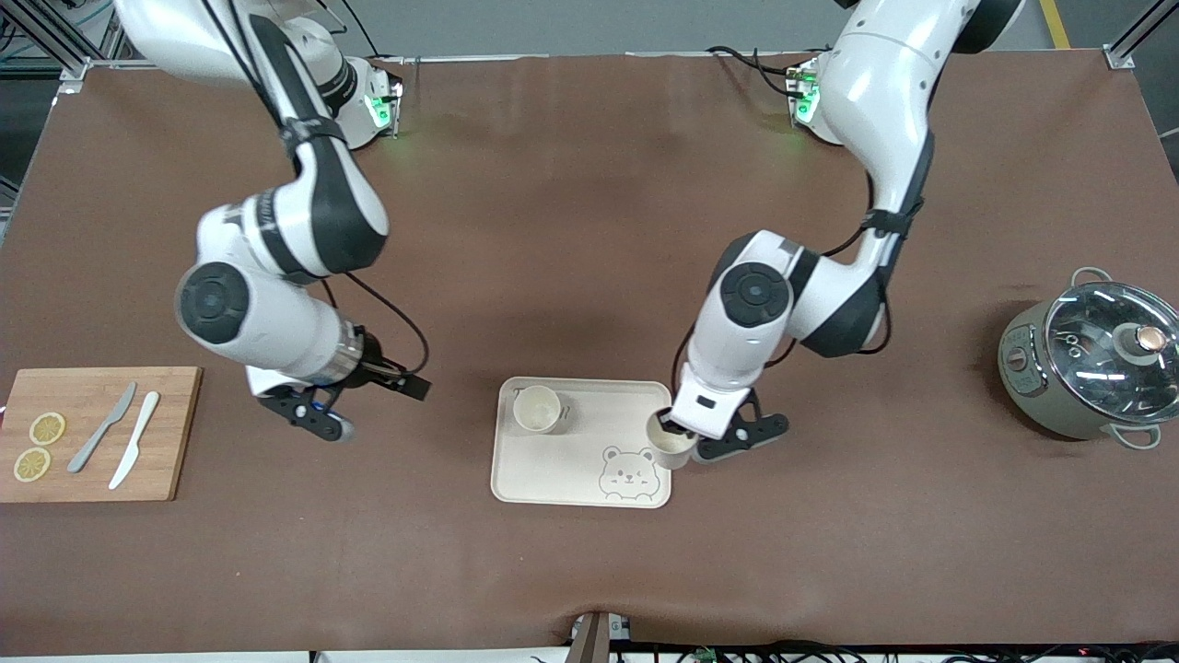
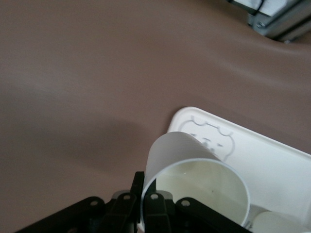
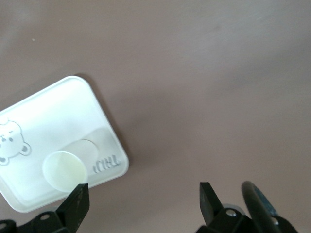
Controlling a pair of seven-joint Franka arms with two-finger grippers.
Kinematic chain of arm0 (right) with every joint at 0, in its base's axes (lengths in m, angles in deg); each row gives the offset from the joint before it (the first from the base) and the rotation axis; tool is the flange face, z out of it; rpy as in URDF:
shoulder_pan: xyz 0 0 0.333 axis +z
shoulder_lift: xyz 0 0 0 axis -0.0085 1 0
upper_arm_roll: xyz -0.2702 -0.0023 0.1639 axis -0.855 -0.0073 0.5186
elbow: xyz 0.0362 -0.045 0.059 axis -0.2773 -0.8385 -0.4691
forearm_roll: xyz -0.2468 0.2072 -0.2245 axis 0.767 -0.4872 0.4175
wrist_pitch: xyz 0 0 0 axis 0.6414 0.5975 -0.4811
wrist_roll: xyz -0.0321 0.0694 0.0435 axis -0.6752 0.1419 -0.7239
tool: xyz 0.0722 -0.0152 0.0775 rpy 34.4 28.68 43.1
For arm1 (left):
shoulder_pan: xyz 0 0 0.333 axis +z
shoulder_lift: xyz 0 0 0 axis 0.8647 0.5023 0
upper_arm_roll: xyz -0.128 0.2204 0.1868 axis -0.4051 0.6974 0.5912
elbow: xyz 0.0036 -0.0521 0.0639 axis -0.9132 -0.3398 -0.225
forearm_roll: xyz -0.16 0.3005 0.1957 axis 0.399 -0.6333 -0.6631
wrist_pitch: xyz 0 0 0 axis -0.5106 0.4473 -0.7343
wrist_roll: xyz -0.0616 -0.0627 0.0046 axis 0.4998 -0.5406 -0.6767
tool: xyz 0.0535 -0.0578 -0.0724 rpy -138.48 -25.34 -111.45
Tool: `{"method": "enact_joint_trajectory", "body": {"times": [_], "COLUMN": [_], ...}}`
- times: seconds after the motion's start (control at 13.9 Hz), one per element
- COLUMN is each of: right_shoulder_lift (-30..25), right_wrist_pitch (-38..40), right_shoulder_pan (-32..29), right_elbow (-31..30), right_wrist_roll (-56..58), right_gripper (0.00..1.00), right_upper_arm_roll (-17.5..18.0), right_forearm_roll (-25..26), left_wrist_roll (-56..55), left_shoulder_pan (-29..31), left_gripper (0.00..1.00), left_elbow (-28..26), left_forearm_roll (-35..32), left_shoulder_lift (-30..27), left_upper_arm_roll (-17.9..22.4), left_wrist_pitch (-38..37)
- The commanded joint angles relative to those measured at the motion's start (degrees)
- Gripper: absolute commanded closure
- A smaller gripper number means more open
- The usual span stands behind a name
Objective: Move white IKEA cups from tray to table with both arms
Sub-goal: 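Grasp the cup with the left gripper while the right gripper reaches the other cup, then lift the cup with the left gripper while the right gripper grasps the other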
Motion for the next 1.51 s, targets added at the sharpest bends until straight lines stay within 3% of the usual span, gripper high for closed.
{"method": "enact_joint_trajectory", "body": {"times": [0.0,0.29,0.5,0.65,0.79,1.0,1.08,1.29,1.44], "right_shoulder_lift": [4.95,8.56,10.84,12.6,14.1,14.72,14.72,14.46,13.85], "right_wrist_pitch": [-4.24,-7.24,-9.35,-12.85,-15.5,-16.04,-16.04,-15.43,-14.37], "right_shoulder_pan": [3.54,7.14,8.38,9.69,11.09,11.37,11.28,10.93,10.4], "right_elbow": [2.89,3.5,3.59,3.5,3.5,3.5,3.5,4.2,5.35], "right_wrist_roll": [-6.33,-10.82,-13.11,-16.0,-18.12,-19.44,-19.71,-19.27,-19.01], "right_gripper": [0.0,0.0,0.19,0.21,0.4,0.9,1.0,1.0,1.0], "right_upper_arm_roll": [-0.55,-0.55,-0.55,-0.55,-0.46,-0.46,-0.55,-0.46,-0.46], "right_forearm_roll": [-0.38,-0.38,-0.55,-0.55,-0.47,-0.55,-0.55,-0.55,-0.73], "left_wrist_roll": [4.42,11.02,16.89,21.38,24.37,31.23,31.42,31.77,31.77], "left_shoulder_pan": [3.5,9.04,13.6,15.89,19.14,23.1,23.54,24.94,25.13], "left_gripper": [1.0,1.0,1.0,1.0,1.0,1.0,1.0,1.0,1.0], "left_elbow": [-2.7,-9.36,-16.66,-18.61,-20.45,-24.75,-27.03,-31.7,-31.71], "left_forearm_roll": [-1.43,-1.34,-0.29,1.98,2.17,2.26,2.26,2.26,2.96], "left_shoulder_lift": [-5.89,-11.86,-17.14,-17.95,-17.51,-16.98,-16.98,-16.19,-14.61], "left_upper_arm_roll": [-0.08,-0.43,-0.78,-0.78,-0.78,-0.78,-0.78,-0.78,-0.87], "left_wrist_pitch": [-7.64,-11.54,-11.63,-11.63,-11.54,-8.74,-6.03,2.06,4.88]}}
